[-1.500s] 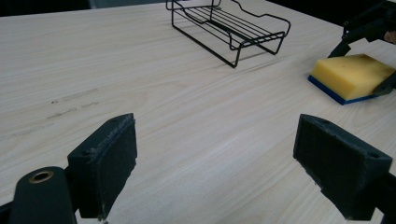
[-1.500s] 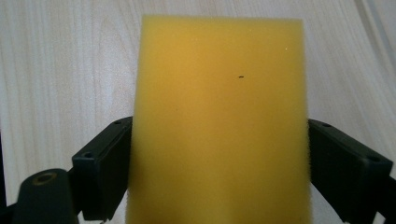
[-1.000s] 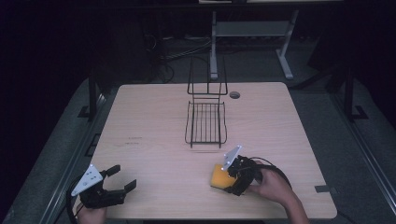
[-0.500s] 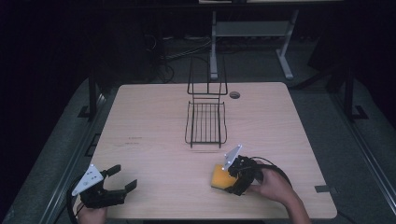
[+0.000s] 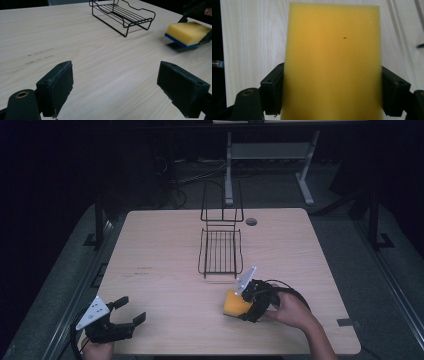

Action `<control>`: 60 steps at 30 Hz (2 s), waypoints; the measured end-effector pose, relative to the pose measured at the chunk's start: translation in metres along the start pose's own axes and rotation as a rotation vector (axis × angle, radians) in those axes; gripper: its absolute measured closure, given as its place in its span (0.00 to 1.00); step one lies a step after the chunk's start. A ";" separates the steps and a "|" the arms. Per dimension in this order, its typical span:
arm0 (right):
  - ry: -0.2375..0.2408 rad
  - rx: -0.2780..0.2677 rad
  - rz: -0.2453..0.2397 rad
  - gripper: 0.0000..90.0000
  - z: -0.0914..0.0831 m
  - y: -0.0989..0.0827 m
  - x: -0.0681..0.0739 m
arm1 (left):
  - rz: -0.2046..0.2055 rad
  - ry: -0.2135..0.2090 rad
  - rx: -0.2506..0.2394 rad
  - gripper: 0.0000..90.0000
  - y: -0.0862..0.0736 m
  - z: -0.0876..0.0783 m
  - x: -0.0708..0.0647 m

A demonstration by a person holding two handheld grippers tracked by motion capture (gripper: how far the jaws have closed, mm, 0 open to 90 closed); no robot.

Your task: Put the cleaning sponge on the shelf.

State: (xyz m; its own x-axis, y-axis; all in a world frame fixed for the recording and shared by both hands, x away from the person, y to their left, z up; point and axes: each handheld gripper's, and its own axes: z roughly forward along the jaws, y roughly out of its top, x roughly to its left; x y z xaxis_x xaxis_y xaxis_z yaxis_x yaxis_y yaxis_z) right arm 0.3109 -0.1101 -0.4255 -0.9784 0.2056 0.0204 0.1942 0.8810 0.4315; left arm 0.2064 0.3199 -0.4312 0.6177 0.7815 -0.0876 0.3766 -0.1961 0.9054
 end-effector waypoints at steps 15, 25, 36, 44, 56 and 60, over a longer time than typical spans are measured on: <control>0.027 -0.013 -0.020 0.24 -0.008 0.014 -0.012 | -0.004 0.000 0.001 0.14 0.000 0.001 0.001; 0.045 -0.017 -0.045 0.24 -0.012 0.027 -0.019 | 0.006 -0.006 0.005 0.14 0.001 0.004 0.000; 0.058 -0.019 -0.053 0.24 -0.011 0.039 -0.029 | -0.003 -0.002 -0.005 0.14 0.000 0.001 0.000; 0.071 -0.026 -0.051 0.24 -0.009 0.049 -0.039 | -0.004 0.005 -0.008 0.14 -0.001 -0.002 0.001; 0.060 -0.013 -0.069 0.24 -0.010 0.062 -0.048 | -0.001 0.006 -0.005 0.14 -0.001 -0.002 0.001; 0.063 -0.017 -0.070 0.24 -0.011 0.067 -0.050 | -0.002 0.006 -0.006 0.14 -0.001 -0.002 0.001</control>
State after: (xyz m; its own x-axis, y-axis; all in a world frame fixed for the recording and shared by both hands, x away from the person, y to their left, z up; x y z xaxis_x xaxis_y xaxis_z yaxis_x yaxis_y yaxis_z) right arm 0.3722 -0.0666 -0.3875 -0.9922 0.1159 0.0461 0.1242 0.8847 0.4494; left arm 0.2053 0.3219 -0.4310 0.6126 0.7855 -0.0874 0.3738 -0.1906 0.9077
